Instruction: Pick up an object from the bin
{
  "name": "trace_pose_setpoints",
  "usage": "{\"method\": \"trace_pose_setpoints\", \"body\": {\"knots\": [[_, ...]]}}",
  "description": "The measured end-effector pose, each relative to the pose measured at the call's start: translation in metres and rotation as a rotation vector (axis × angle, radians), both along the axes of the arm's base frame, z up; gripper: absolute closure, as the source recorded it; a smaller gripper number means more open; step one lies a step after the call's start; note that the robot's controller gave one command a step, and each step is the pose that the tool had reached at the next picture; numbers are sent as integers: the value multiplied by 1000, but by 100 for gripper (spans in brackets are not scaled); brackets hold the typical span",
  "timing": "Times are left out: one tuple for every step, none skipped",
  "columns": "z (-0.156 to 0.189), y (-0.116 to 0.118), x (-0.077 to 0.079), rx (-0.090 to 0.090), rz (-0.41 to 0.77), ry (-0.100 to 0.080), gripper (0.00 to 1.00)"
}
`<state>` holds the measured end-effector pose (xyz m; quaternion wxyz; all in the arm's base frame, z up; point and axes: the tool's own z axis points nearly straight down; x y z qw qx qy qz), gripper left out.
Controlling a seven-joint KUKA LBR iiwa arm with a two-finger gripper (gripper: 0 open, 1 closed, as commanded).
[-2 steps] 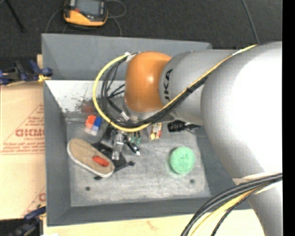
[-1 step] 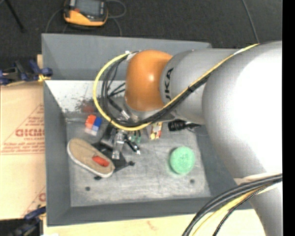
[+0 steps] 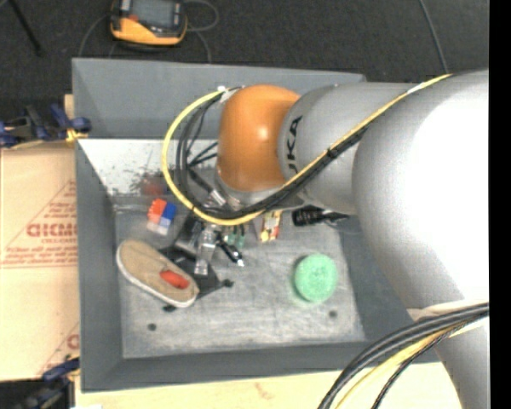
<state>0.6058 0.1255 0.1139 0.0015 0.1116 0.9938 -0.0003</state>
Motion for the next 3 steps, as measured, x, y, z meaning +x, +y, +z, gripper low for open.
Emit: {"method": "trace_pose_setpoints", "body": {"knots": [[9,0,-1,-1,0,7,100],[28,0,-1,0,0,6,100],[43,0,0,1,1,2,100]]}}
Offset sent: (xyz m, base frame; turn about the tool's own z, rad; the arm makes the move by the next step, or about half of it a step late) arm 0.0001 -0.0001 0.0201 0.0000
